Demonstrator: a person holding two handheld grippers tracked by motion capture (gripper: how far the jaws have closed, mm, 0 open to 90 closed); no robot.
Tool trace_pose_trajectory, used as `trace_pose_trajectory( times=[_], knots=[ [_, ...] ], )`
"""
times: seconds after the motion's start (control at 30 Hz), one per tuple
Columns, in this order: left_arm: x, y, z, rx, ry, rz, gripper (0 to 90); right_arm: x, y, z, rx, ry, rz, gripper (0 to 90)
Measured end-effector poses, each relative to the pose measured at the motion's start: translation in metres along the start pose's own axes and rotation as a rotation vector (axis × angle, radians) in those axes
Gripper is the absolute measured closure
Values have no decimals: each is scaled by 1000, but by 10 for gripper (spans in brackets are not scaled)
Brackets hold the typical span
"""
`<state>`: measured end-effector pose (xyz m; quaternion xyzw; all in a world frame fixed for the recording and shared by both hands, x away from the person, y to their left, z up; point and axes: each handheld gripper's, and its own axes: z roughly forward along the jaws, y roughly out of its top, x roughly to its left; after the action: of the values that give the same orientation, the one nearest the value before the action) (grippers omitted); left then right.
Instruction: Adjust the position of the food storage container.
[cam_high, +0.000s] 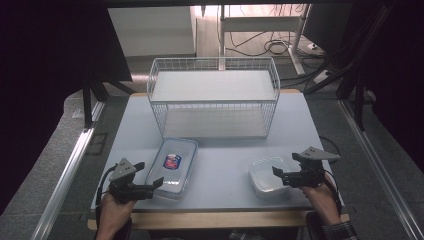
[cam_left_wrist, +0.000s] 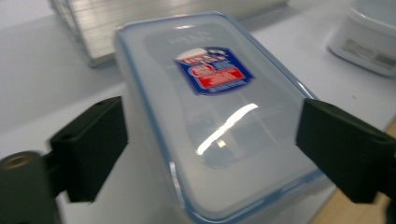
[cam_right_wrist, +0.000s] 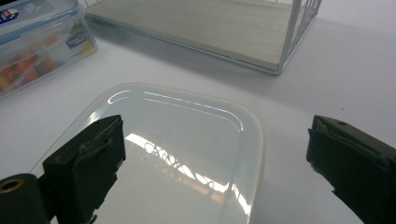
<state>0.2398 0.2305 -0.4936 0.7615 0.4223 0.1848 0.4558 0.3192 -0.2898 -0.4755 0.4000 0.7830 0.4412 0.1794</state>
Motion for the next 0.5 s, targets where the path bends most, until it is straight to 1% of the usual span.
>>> trace_pose_trajectory(
  times=[0.07,0.1,0.13,0.2,0.23,0.3,0.37,0.43,0.47,0.5],
  knots=[
    [-3,0,0,-14,9,20,45,-1,1,-1,11,5,14,69],
    [-3,0,0,-14,9,20,31,-2,1,-2,12,6,17,68],
    [-3,-1,0,-35,2,13,28,-2,2,-2,10,10,15,64],
    [-1,-1,-1,-43,21,-1,23,0,2,-2,18,10,11,36],
    [0,-2,-1,-34,29,-6,28,1,3,-2,17,20,7,18],
    [0,-2,-1,-25,41,-2,32,3,4,-2,24,22,7,9],
    [0,-2,0,-7,49,0,32,4,4,-1,36,29,12,8],
    [-1,-2,1,-1,54,4,32,5,5,0,43,26,11,14],
    [-1,-1,1,11,59,11,32,7,6,0,64,15,-4,54],
    [-1,-1,1,11,59,11,32,8,7,-1,66,15,-8,73]
  ],
)
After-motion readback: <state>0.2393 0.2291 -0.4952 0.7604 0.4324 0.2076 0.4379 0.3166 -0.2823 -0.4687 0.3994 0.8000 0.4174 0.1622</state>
